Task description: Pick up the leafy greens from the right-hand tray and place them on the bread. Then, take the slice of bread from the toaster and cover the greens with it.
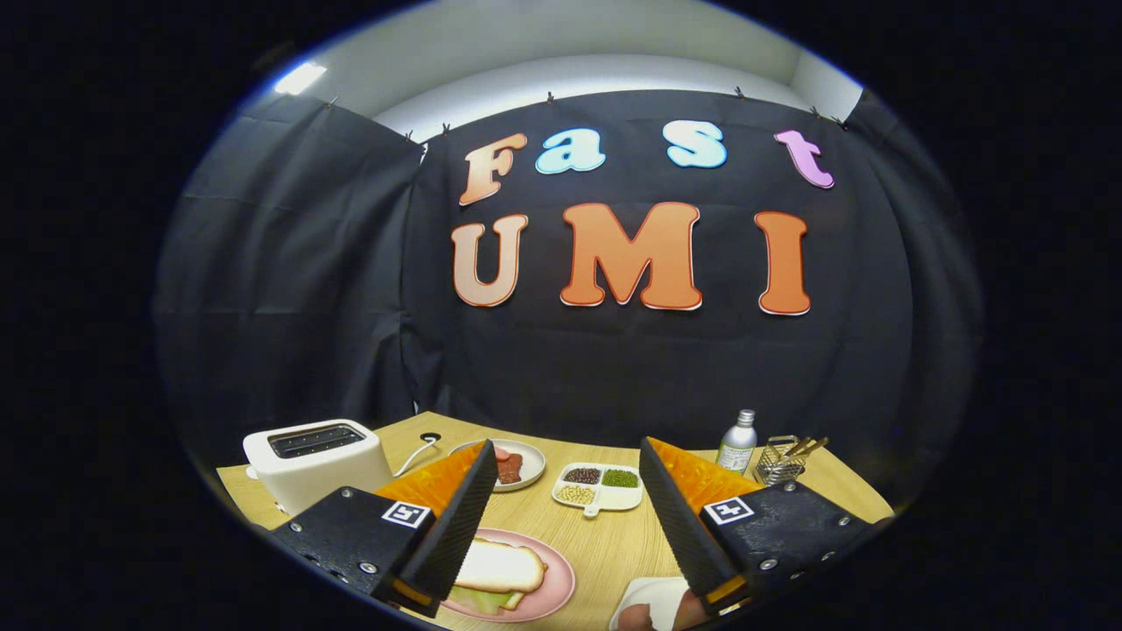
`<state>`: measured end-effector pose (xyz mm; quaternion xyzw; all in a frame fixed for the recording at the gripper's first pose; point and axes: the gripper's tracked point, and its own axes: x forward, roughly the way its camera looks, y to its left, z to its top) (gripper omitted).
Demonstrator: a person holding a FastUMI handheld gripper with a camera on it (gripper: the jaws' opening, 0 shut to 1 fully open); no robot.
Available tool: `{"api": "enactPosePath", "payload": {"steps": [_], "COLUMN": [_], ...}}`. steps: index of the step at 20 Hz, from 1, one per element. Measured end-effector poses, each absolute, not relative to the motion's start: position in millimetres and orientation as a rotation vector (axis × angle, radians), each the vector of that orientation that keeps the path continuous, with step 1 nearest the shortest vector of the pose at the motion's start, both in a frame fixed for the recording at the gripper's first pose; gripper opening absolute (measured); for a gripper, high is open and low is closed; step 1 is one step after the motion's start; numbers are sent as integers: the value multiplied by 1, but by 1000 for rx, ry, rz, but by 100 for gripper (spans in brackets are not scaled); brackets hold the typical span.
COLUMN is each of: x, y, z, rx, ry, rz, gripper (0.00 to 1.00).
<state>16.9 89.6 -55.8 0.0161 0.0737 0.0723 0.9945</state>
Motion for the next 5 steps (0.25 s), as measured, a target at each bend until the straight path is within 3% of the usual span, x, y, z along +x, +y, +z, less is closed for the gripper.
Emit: {"api": "enactPosePath", "payload": {"steps": [5], "x": [0], "y": [94], "z": [-30], "rx": [47], "ry": [82], "rz": [146], "gripper": [97]}}
